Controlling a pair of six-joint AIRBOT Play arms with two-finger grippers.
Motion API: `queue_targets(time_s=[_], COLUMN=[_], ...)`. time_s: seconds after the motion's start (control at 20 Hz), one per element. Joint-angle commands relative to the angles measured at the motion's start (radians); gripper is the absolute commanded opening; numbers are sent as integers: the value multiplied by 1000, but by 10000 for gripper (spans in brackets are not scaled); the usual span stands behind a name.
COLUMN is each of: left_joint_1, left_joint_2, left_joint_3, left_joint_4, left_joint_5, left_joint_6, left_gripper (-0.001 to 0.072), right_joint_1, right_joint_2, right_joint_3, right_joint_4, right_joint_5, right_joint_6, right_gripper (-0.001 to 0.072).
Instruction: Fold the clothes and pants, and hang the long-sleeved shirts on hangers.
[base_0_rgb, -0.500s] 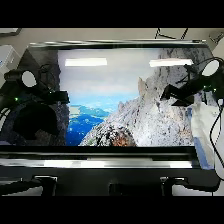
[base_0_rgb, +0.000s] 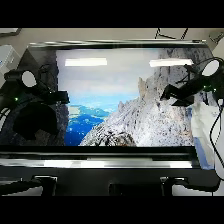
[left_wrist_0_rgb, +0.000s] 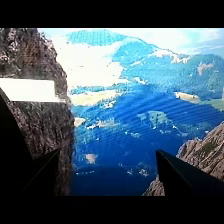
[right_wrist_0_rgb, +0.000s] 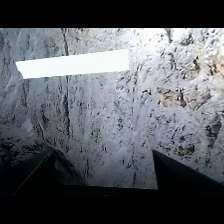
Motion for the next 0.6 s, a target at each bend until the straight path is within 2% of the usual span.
queue_targets(time_s=[0.0, 0.2, 0.35, 0.5, 0.55], left_joint_1=[0, -4, -4, -4, -4], left_joint_2=[0, -1, -13, -27, -27], left_joint_3=[0, 0, -1, -1, 2], left_joint_4=[0, -1, 0, -14, -15], left_joint_5=[0, 9, 82, 79, 60], left_joint_6=[0, 0, 0, -9, -55], left_gripper=[708, 708, 708, 707, 708], right_joint_1=[1, 1, 1, 1, 1], right_joint_2=[-1, -1, -1, -1, -1], right_joint_3=[0, 0, 0, 0, 0], right_joint_4=[0, 0, -1, -8, -8], right_joint_5=[0, 0, -8, -135, -160], right_joint_6=[0, 0, 0, 0, 0], right_gripper=[685, 685, 685, 684, 684])
